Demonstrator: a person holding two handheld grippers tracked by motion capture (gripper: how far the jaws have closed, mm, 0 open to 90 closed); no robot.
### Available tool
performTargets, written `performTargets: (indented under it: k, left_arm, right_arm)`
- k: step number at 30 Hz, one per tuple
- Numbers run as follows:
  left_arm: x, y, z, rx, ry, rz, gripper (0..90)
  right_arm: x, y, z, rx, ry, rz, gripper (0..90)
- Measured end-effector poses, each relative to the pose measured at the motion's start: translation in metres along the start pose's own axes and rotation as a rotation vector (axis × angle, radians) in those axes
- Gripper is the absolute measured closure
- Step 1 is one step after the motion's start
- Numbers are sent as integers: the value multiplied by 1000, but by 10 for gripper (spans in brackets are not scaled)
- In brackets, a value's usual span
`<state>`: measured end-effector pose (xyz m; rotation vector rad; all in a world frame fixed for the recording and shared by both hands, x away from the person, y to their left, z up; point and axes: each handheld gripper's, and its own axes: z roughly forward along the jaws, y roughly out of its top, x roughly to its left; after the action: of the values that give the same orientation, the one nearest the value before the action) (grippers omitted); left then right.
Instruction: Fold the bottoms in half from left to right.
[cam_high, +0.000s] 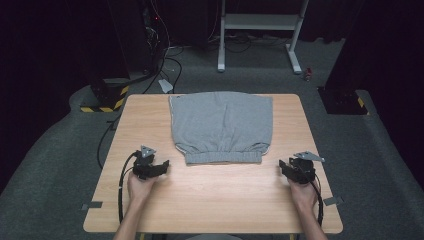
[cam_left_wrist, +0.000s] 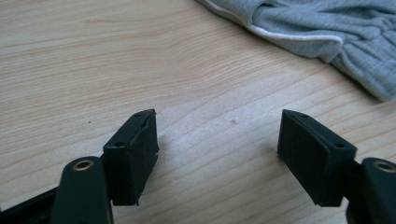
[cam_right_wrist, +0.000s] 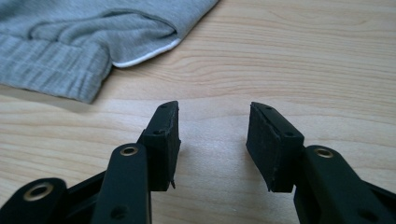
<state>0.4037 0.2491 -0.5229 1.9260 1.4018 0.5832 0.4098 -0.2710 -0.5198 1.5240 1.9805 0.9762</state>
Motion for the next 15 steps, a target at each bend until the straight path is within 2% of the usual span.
performTargets:
  k: [2, 4, 6, 8, 10, 13, 14, 15]
  left_arm:
    - [-4, 2, -1, -12, -17, 1, 315]
    - [-8, 4, -1, -18, -13, 32, 324]
    - [-11, 6, -2, -29, -28, 25, 345]
    - [-12, 7, -2, -38, -66, 1, 362]
    - [-15, 8, -1, -29, -95, 4, 375]
    - [-19, 12, 1, -4, -115, 30, 374]
    - [-21, 15, 0, -12, -119, 37, 376]
    - [-24, 19, -3, -48, -131, 43, 398]
  right_arm:
    - [1, 0, -1, 6, 8, 4, 549]
    - [2, 1, -2, -12, 12, -7, 559]
    - [3, 1, -3, -18, 33, 5, 571]
    - [4, 3, -1, -15, 39, -8, 593]
    - [5, 4, 3, -4, 56, -43, 592]
    - [11, 5, 3, -21, 57, -95, 602]
    - [13, 6, 2, -24, 65, -98, 603]
    - [15, 8, 1, -52, 76, -98, 606]
